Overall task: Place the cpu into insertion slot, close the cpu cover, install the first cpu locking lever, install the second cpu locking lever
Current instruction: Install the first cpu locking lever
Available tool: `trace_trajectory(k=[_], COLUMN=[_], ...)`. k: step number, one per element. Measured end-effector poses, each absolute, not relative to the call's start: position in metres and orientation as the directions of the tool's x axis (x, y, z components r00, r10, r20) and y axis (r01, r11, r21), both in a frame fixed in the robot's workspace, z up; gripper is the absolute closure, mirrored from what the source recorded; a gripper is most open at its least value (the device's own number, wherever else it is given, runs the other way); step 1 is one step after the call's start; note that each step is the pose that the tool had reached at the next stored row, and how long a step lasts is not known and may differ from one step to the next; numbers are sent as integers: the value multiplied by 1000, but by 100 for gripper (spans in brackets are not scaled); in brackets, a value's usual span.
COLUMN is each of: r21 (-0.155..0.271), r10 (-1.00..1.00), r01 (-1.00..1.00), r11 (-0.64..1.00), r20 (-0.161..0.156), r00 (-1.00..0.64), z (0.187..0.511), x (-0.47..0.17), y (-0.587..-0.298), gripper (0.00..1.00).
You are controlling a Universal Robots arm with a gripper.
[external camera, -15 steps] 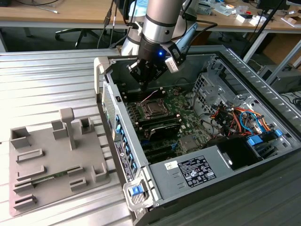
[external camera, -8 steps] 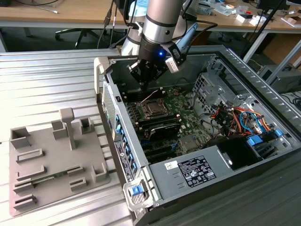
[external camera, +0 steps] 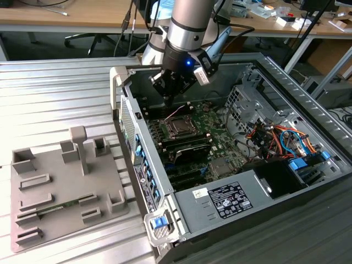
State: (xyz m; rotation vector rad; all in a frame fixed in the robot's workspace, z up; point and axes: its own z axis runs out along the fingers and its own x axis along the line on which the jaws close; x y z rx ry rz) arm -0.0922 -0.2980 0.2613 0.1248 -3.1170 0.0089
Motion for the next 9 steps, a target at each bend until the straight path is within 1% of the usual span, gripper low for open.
trace_trajectory(k=[9], r21=[-5], r10=[-80], r01=[-80], r11=[997], r20=[22], r00=[-997], z=[261], x=[-91], y=[-298], gripper=[89])
